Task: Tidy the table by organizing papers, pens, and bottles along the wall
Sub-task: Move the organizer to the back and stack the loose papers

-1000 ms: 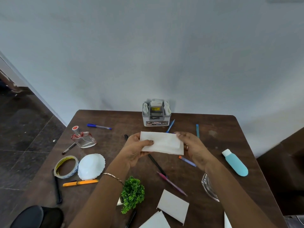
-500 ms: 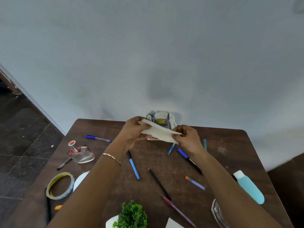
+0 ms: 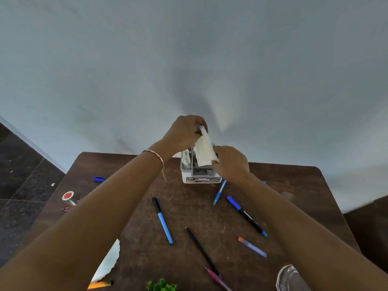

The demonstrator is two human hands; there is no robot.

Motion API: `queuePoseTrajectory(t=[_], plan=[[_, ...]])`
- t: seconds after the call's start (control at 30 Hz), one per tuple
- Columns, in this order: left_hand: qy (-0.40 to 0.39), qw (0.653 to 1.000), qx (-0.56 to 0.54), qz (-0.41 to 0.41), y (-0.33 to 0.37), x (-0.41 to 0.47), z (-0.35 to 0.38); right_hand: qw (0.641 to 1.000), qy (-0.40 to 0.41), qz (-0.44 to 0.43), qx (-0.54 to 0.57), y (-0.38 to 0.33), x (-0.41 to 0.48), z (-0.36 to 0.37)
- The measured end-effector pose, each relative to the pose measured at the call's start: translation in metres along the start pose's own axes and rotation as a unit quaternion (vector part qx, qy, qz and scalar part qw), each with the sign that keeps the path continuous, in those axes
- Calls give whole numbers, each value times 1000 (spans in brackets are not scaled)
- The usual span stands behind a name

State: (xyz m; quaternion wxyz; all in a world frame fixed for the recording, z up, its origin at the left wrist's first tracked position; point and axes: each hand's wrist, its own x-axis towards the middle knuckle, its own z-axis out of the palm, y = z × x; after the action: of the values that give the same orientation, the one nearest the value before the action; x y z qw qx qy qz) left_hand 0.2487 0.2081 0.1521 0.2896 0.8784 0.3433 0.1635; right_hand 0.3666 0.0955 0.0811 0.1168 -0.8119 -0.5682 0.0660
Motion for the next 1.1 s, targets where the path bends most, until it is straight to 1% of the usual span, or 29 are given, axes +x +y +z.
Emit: queuePoseTrajectory(t=[0.13, 0.3, 0.47, 0.57, 0.73, 0.97, 1.1], plan=[[-15, 999, 38, 22, -8, 7, 6, 1000, 3, -5, -23, -5, 5, 11], [-12, 999, 40, 18, -19, 10, 13, 999, 15, -12, -50, -7, 11, 19], [-5, 998, 63, 30, -25, 13, 19, 999, 23, -11, -46, -6, 16, 23], [-16, 996, 82, 37, -25, 15, 24, 999, 28, -4, -17, -5, 18, 23], [-31, 993, 99, 47, -26, 11, 39, 998, 36, 35, 31, -1, 17, 21], [-41, 981, 176, 69, -21, 10, 44, 995, 43, 53, 68, 3, 6, 17], [-52, 976, 202, 66, -18, 8, 42, 991, 43, 67, 104, 0, 5, 18]])
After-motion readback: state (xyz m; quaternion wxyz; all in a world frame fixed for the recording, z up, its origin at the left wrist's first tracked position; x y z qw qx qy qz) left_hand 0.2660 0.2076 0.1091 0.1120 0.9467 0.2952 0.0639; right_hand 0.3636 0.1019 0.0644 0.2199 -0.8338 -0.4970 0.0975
